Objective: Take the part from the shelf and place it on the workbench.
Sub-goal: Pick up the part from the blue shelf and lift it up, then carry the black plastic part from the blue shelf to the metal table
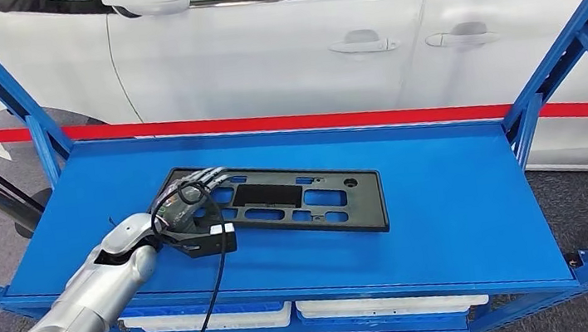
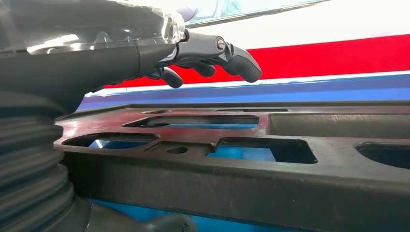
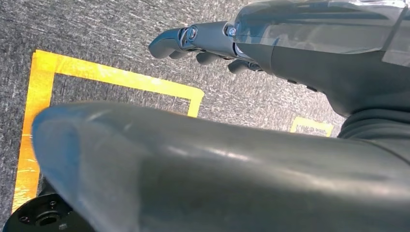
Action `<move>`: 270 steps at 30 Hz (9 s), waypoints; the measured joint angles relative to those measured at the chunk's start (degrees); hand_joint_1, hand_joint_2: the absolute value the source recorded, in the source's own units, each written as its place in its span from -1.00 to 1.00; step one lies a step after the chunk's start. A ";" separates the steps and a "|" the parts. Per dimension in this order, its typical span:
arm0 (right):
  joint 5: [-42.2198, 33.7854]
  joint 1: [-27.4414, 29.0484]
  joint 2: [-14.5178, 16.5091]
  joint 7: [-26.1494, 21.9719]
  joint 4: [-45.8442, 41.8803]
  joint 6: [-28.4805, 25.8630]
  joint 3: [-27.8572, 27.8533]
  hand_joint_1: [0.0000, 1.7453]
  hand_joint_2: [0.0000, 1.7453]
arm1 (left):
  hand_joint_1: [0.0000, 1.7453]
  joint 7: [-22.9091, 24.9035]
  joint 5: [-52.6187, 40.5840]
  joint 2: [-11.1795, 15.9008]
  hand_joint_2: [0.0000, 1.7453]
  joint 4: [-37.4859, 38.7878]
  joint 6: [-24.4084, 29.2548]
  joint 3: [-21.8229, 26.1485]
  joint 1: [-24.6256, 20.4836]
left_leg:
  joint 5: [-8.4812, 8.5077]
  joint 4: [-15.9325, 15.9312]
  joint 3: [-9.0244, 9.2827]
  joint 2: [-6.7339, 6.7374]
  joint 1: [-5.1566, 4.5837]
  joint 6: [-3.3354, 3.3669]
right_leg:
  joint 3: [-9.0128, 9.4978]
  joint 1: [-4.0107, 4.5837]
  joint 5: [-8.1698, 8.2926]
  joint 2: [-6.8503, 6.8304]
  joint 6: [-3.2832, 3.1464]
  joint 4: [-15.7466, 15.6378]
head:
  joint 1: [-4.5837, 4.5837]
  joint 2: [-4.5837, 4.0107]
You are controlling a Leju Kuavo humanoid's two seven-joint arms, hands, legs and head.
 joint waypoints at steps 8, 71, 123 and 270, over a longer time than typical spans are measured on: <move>0.00 0.00 0.00 0.00 0.00 0.00 0.01 -1.00 -1.00 | 1.00 0.05 0.02 -0.07 1.00 0.62 0.08 0.00 -0.06 | 0.03 0.00 0.01 0.00 0.00 -0.04 | 0.01 0.00 0.00 0.00 0.00 0.01 | 0.00 0.00; -2.57 2.03 0.17 -1.63 0.00 -1.55 -0.31 -1.00 -1.00 | 1.00 2.40 -10.45 6.97 1.00 -40.43 22.25 16.08 18.41 | 1.89 -1.61 -0.22 0.70 0.46 1.57 | -4.97 -0.43 -7.96 -0.28 0.92 11.91 | 0.00 0.00; -4.46 2.41 0.38 -1.27 0.04 -1.55 -2.13 -1.00 -1.00 | 1.00 7.10 -11.67 13.45 1.00 -44.21 24.51 12.81 19.63 | -2.80 11.18 -1.64 0.83 0.43 -1.77 | -2.67 0.08 0.10 -0.55 -2.24 2.11 | -0.02 0.00; -6.16 1.93 1.08 -2.32 0.07 1.69 -5.70 -1.00 -1.00 | 1.00 1.04 2.84 15.93 1.00 -38.52 20.11 18.69 19.58 | -2.30 4.28 -2.76 0.92 0.75 -2.13 | 2.13 0.44 -2.35 -0.68 -1.84 0.01 | -0.02 0.00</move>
